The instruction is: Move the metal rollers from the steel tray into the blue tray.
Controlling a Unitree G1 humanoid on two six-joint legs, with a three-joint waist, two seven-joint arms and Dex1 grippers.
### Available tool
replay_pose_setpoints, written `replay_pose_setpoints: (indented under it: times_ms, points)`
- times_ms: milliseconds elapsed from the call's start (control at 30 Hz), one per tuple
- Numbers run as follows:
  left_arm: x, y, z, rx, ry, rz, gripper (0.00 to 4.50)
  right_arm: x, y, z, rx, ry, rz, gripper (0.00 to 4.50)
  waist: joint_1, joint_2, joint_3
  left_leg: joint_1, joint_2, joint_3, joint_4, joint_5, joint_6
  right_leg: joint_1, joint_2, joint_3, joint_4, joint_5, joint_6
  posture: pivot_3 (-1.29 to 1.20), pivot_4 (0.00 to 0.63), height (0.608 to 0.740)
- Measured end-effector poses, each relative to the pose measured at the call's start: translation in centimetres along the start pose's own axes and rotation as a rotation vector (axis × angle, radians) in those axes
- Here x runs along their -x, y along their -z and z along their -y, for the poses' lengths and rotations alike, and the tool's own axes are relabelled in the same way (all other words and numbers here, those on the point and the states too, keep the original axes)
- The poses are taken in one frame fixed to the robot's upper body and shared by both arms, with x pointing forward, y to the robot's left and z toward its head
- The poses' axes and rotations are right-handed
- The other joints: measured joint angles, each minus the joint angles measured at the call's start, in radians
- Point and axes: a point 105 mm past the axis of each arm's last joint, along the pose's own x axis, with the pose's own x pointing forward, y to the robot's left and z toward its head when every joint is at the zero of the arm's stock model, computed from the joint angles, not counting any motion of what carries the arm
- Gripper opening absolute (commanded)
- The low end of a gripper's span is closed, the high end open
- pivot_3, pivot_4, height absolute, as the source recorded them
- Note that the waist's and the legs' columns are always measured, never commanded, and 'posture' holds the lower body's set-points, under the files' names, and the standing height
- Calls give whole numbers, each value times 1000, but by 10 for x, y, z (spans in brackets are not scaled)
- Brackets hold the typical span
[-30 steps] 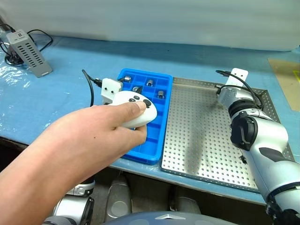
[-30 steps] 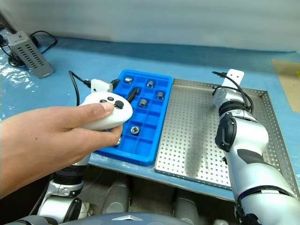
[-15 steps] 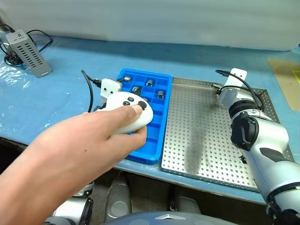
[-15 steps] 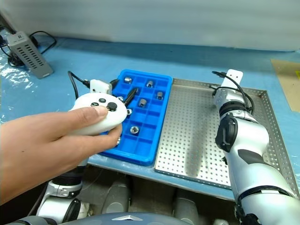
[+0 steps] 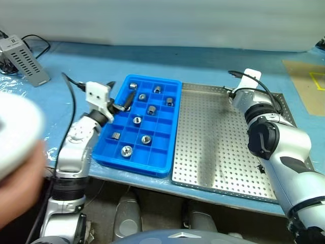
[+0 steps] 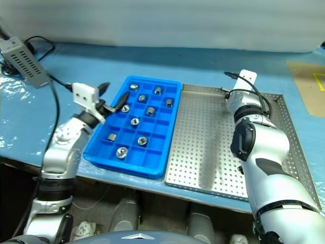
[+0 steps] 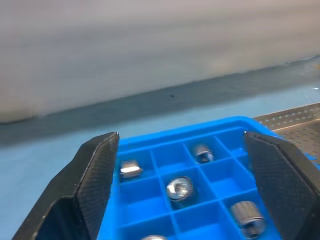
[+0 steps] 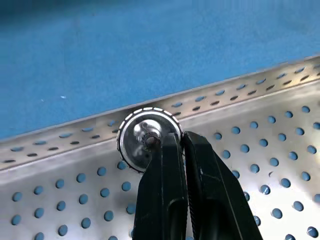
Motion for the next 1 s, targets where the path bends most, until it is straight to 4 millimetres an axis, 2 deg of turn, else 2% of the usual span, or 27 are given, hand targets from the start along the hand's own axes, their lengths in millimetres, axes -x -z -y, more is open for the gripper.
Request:
replay_pose_setpoints:
  times_ms: [100, 200, 267, 400, 467, 567, 700, 833, 1000]
  points:
    - [-1, 3, -2, 11, 27, -9, 4185, 4, -8, -13, 23, -57, 8, 26, -8, 1, 0, 0, 0, 0, 0, 0, 0, 0, 0, 0, 0, 0, 0, 140, 150, 740]
    - [-1, 3, 4, 48, 83, 0, 4185, 11, -29, -33, 56, -167, 67, 26, -16, 1, 0, -1, 0, 0, 0, 0, 0, 0, 0, 0, 0, 0, 0, 103, 150, 740]
    - [-1, 3, 9, 75, 125, 0, 4185, 21, -43, -56, 120, -313, 134, 26, -20, 1, 0, -2, 1, 0, 0, 0, 0, 0, 1, -1, -1, 0, 0, 81, 150, 740]
    - [0, 8, 11, 80, 163, -25, 4185, 46, -50, -94, 129, -670, 165, 26, -22, 1, 0, -2, 3, 0, -1, -1, 1, 0, 3, -1, -1, 0, 0, 58, 150, 740]
    - [1, 10, 10, 81, 170, -36, 4185, 63, -43, -104, 174, -849, 178, 26, -21, 0, 0, -1, 3, 0, -1, -1, 2, 1, 4, -1, -1, 0, 0, 48, 150, 740]
    - [2, 11, 8, 72, 191, -50, 4185, 89, -23, -114, 220, -1070, 159, 26, -18, 0, 0, -1, 3, 0, 0, -1, 2, 1, 4, -1, -1, 0, 0, 44, 150, 740]
    - [12, 13, 6, 117, 241, -81, 4185, 136, 0, -120, 357, -1335, 148, 26, -19, 0, 0, 2, 3, 0, -1, -1, 1, 3, 4, 0, -2, 0, -1, 53, 150, 740]
    - [29, 20, 16, 184, 318, -141, 4185, 176, 23, -127, 466, -1533, 114, 26, -25, 0, 0, 9, 3, 2, -4, 0, 0, 6, 5, 3, -2, 0, -1, 73, 150, 740]
    - [43, 24, 32, 226, 370, -181, 4185, 201, 54, -143, 516, -1652, 50, 26, -22, 0, 0, 12, 4, 2, -7, 0, 0, 7, 5, 7, -1, 1, -3, 112, 150, 740]
